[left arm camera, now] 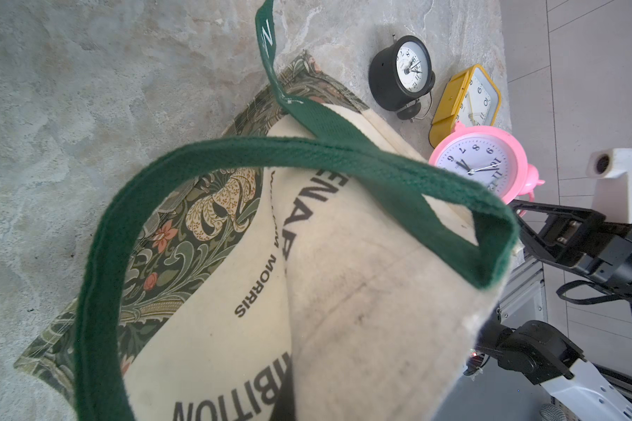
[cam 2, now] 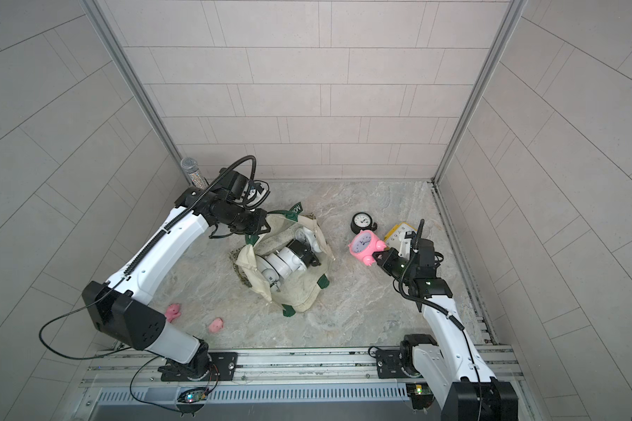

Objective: Take the alarm clock out of the canvas bag
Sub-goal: Place the alarm at the center of the board.

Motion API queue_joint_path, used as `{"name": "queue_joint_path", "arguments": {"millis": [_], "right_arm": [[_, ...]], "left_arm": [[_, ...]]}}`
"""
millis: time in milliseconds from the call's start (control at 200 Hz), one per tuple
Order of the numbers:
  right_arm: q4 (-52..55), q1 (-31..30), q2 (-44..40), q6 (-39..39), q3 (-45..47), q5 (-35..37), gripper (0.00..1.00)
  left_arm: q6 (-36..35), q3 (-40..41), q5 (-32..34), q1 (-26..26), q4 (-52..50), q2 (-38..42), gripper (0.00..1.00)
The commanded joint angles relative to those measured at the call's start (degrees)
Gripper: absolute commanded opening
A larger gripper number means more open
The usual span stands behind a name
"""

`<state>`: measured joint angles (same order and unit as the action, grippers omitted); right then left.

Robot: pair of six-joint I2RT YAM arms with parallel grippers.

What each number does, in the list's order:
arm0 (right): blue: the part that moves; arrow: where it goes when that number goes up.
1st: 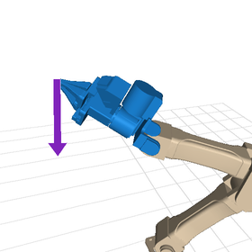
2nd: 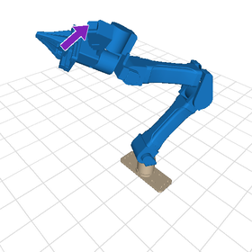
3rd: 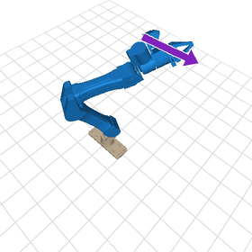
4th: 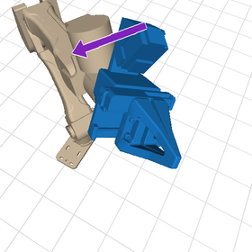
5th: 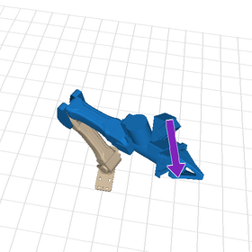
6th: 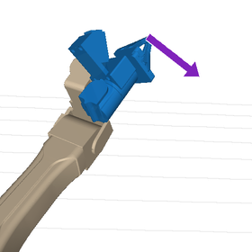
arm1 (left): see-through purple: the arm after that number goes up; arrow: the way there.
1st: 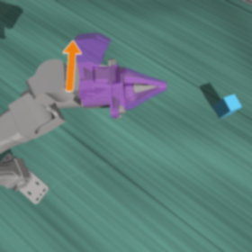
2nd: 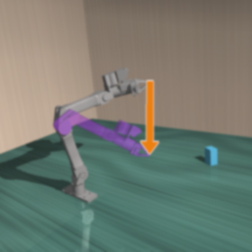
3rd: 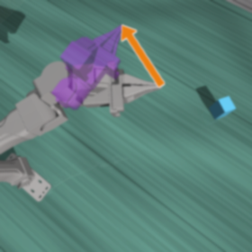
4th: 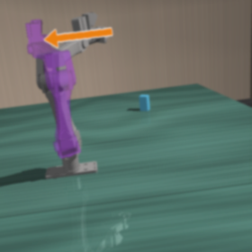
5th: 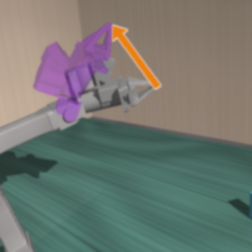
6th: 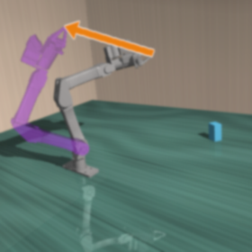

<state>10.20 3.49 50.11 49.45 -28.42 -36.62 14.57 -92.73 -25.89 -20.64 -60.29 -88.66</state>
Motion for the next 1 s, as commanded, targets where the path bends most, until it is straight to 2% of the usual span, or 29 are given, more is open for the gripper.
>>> {"name": "queue_joint_path", "arguments": {"millis": [0,641,996], "right_arm": [[-4.51,0.72,-0.45,4.64,1.44,0.52,0.0],[-4.31,8.22,0.94,8.69,9.83,3.06,0.0],[-4.63,8.99,5.45,11.15,10.02,1.77,0.0]], "left_arm": [[-0.16,-2.0,-1.44,0.34,2.11,0.47,0.0],[-0.21,-1.75,-1.52,0.34,2.25,0.04,0.0],[-0.17,-1.49,-1.52,0.34,2.31,-0.06,0.0]]}}
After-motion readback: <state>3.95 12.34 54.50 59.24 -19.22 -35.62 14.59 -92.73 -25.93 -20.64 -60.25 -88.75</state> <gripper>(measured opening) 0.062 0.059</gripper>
